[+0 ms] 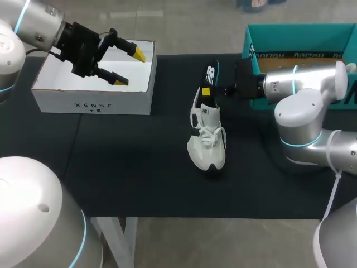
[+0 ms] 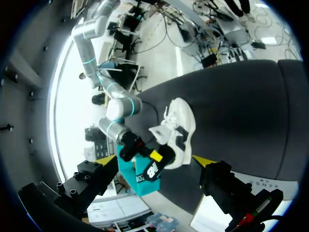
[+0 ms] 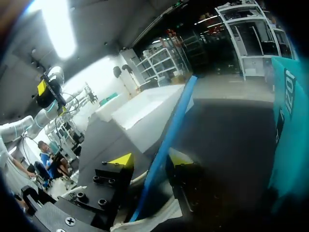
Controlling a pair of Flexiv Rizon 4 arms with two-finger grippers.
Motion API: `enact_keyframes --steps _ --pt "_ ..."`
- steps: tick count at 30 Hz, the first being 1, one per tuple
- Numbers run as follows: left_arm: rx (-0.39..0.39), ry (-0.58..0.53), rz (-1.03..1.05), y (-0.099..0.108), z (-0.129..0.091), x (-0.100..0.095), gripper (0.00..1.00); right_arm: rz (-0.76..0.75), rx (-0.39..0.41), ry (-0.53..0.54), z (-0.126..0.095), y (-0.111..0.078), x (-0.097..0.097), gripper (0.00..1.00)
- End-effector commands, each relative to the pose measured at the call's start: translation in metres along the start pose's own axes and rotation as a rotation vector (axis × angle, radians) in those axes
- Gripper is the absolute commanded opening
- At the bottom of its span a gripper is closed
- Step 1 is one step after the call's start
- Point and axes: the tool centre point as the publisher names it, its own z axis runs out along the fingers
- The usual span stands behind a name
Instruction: Take the shoe out of the shoebox, open the shoe tongue, remove and reinsert the insole, then place the shoe into the shoebox
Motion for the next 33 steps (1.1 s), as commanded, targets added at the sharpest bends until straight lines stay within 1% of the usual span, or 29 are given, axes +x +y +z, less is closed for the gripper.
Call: enact_keyframes --steps 1,2,4,7,12,16,19,20,22,23,24,25,27,28,30,31,32,33 --pt "0.000 0.004 0.001 0.000 -0.001 0.000 1.00 -0.005 0.004 -0.014 0.006 0.008 -0.002 0.16" --pt "0.000 0.004 0.001 0.000 -0.001 0.000 1.00 -0.005 0.002 -0.018 0.005 0.007 -0.001 0.00" --pt "0.000 0.004 0.001 0.000 -0.001 0.000 1.00 -0.007 0.003 -0.025 0.003 0.004 0.002 0.00" --pt "0.000 0.004 0.001 0.000 -0.001 0.000 1.00 0.009 0.010 -0.028 0.003 -0.007 0.007 0.00" --pt "0.000 0.004 0.001 0.000 -0.001 0.000 1.00 0.043 0.052 -0.004 0.009 -0.032 0.016 0.00" --pt "0.000 0.004 0.001 0.000 -0.001 0.000 1.00 0.057 0.083 0.018 0.010 -0.046 0.025 0.00" --pt "0.000 0.004 0.001 0.000 -0.001 0.000 1.00 0.074 0.084 0.023 0.009 -0.051 0.023 0.00" --pt "0.000 0.004 0.001 0.000 -0.001 0.000 1.00 0.069 0.079 0.012 0.007 -0.047 0.022 0.29" --pt "0.000 0.004 0.001 0.000 -0.001 0.000 1.00 0.061 0.065 -0.003 0.005 -0.039 0.020 0.58" --pt "0.000 0.004 0.001 0.000 -0.001 0.000 1.00 0.052 0.054 -0.014 0.003 -0.033 0.017 0.75" --pt "0.000 0.004 0.001 0.000 -0.001 0.000 1.00 0.049 0.047 -0.021 0.002 -0.027 0.015 0.80" --pt "0.000 0.004 0.001 0.000 -0.001 0.000 1.00 0.046 0.044 -0.026 0.002 -0.024 0.013 0.80" --pt "0.000 0.004 0.001 0.000 -0.001 0.000 1.00 0.037 0.028 -0.040 0.000 -0.015 0.009 0.75" --pt "0.000 0.004 0.001 0.000 -0.001 0.000 1.00 0.032 0.022 -0.044 -0.001 -0.011 0.007 0.71" --pt "0.000 0.004 0.001 0.000 -0.001 0.000 1.00 0.023 0.006 -0.056 -0.002 -0.003 0.005 0.49" --pt "0.000 0.004 0.001 0.000 -0.001 0.000 1.00 0.022 0.002 -0.061 -0.002 -0.002 0.004 0.45" --pt "0.000 0.004 0.001 0.000 -0.001 0.000 1.00 0.020 -0.003 -0.065 -0.003 0.000 0.004 0.15" --pt "0.000 0.004 0.001 0.000 -0.001 0.000 1.00 0.020 -0.005 -0.066 -0.003 0.000 0.004 0.00"
